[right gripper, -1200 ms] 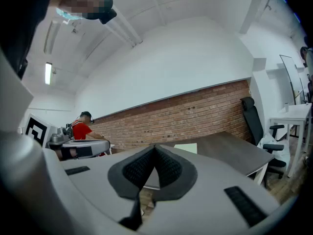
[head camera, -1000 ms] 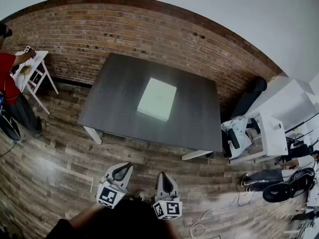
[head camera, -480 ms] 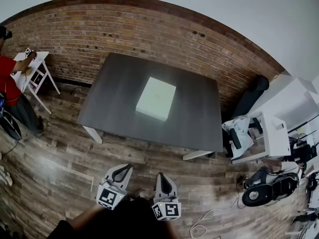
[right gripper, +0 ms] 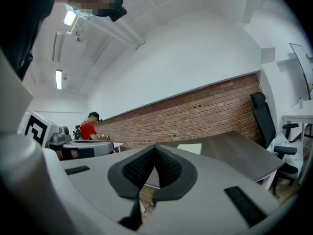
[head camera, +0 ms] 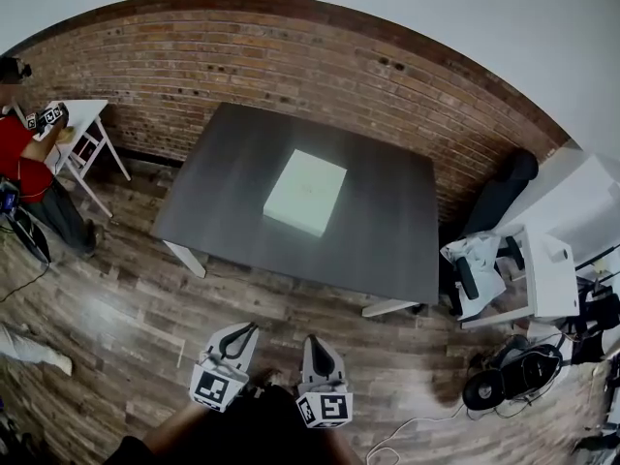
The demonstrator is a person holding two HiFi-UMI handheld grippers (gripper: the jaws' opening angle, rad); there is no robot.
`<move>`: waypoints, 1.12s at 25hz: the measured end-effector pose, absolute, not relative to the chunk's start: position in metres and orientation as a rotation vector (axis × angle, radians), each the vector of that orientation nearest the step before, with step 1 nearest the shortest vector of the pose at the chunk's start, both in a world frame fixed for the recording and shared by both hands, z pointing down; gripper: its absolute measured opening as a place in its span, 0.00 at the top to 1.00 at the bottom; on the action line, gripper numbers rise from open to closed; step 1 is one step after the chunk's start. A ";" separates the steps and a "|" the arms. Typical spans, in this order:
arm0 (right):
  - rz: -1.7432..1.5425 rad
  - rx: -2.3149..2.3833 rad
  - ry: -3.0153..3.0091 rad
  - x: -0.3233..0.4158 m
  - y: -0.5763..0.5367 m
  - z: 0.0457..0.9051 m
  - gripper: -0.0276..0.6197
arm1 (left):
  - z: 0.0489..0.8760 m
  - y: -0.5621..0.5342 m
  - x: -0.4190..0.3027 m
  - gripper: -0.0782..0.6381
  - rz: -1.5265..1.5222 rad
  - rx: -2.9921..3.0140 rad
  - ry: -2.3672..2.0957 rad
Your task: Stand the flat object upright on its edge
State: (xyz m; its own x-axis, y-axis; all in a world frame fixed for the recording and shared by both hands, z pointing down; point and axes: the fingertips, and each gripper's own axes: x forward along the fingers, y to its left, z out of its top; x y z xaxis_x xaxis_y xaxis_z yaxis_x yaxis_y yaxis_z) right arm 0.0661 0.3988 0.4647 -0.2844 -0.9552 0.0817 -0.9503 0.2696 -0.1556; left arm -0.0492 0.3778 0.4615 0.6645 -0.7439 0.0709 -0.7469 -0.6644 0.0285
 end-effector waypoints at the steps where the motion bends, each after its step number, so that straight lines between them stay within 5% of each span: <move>1: -0.269 -1.850 2.492 0.070 0.398 0.467 0.92 | 0.463 0.379 -0.046 0.83 0.088 2.812 -1.270; 28: -0.261 -1.947 2.448 0.063 0.215 0.479 0.92 | 0.482 0.180 -0.049 0.83 0.122 2.864 -1.154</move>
State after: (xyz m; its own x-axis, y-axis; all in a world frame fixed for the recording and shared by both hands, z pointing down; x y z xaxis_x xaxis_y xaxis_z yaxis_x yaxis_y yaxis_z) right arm 0.0626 0.2153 0.4794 -0.2302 -0.9679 0.1008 -0.9674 0.2163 -0.1314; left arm -0.0488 0.1799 0.4817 0.7182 -0.6897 0.0923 -0.6938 -0.7200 0.0187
